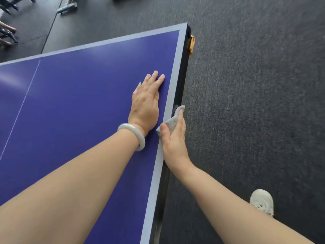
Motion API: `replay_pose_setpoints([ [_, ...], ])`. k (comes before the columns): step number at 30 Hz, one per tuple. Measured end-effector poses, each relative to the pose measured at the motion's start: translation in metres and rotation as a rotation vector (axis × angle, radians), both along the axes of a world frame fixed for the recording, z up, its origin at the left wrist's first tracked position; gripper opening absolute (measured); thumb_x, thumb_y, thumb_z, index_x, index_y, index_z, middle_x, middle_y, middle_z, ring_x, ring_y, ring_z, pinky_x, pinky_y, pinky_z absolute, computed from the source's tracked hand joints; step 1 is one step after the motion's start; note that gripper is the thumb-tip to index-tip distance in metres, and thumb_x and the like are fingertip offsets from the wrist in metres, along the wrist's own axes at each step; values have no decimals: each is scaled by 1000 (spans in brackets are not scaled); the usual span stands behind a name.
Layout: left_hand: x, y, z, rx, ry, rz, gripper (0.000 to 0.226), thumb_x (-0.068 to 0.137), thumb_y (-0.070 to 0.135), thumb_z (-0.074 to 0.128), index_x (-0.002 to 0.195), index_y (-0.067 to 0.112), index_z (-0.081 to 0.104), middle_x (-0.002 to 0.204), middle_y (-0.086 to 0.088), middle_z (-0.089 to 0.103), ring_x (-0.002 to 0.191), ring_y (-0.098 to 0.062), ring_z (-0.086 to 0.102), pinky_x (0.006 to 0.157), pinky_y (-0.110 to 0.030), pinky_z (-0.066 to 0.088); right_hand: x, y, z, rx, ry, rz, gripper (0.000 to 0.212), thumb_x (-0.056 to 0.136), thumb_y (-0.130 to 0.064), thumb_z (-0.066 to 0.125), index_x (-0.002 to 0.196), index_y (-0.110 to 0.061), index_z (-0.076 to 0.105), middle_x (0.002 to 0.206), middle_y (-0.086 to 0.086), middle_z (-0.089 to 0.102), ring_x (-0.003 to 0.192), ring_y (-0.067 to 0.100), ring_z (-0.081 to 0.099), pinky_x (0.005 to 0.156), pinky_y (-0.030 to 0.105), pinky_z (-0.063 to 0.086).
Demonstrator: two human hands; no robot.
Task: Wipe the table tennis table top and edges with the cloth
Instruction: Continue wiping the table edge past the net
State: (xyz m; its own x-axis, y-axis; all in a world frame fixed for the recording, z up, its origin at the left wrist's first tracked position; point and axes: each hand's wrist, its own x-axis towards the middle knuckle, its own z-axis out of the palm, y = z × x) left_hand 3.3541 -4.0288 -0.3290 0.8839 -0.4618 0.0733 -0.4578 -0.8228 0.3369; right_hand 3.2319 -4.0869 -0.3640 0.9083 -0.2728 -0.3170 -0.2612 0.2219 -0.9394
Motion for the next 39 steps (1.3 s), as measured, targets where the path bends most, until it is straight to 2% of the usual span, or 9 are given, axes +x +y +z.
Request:
replay_pose_setpoints([
  [8, -26, -6, 5, -44, -4, 109, 44, 106, 14, 35, 149, 12, 41, 158, -5, 34, 149, -18, 24, 123, -30, 15, -116, 47, 11, 13, -29, 173, 68, 108, -27, 38, 146, -41, -17, 165, -12, -12, 153, 7, -5, 126, 39, 11],
  [11, -71, -6, 13, -204, 92, 167, 42, 105, 11, 39, 147, 8, 43, 157, -6, 35, 149, -18, 24, 122, -30, 15, -154, 31, 14, 308, 107, 163, 56, 107, -13, 38, 150, -46, 25, 157, 5, 38, 137, 0, 40, 108, 34, 46],
  [14, -127, 6, 32, -427, 225, 262, 38, 104, 8, 41, 141, 7, 51, 149, -4, 47, 142, -16, 35, 118, -24, 24, -183, -11, 25, 746, 318, 38, 38, 80, -28, 73, 115, -14, 67, 97, 10, 73, 78, 16, 70, 67, 28, 55],
  [17, -179, 13, 53, -455, 176, 272, 36, 102, 7, 44, 137, 9, 54, 140, 3, 52, 136, -15, 43, 111, -10, 26, -197, -50, 38, 820, 424, -161, 36, 93, -27, 57, 118, -4, 70, 111, 18, 73, 100, 32, 69, 84, 38, 52],
  [21, -246, -21, 68, -417, 169, -53, 46, 101, 16, 46, 147, 19, 45, 155, 2, 39, 148, -11, 25, 123, -29, 13, -189, -82, 74, 970, 409, -228, 45, 102, -30, 38, 121, -3, 70, 120, 23, 69, 107, 35, 69, 85, 45, 58],
  [23, -261, -31, 58, -146, 308, -125, 52, 107, 29, 33, 157, 29, 21, 165, 6, 11, 152, -10, 1, 123, -35, -4, -180, -98, 96, 1014, 378, -242, 46, 99, -28, 41, 120, 1, 70, 120, 22, 69, 103, 35, 70, 81, 47, 59],
  [26, -246, -36, 65, 263, 350, 202, 52, 108, 31, 21, 157, 15, 15, 166, -6, -4, 153, -26, -7, 124, -48, 1, -168, -128, 122, 962, 377, -280, 45, 100, -24, 38, 134, -4, 61, 130, 23, 63, 113, 37, 62, 90, 53, 50],
  [30, -236, -92, 100, -253, 349, -96, 51, 108, 30, 29, 157, 23, 20, 165, 7, 10, 152, -7, 1, 123, -26, -1, -148, -155, 148, 977, 408, -305, 46, 103, -25, 38, 139, -2, 55, 124, 22, 65, 107, 35, 63, 86, 51, 50],
  [39, -157, -110, 154, -129, 413, 234, 50, 107, 32, 34, 154, 15, 29, 159, 0, 30, 147, -14, 25, 121, -34, 22, -74, -248, 216, 828, 240, -253, 44, 102, -24, 35, 133, -8, 62, 121, 19, 69, 110, 36, 65, 105, 55, 43],
])
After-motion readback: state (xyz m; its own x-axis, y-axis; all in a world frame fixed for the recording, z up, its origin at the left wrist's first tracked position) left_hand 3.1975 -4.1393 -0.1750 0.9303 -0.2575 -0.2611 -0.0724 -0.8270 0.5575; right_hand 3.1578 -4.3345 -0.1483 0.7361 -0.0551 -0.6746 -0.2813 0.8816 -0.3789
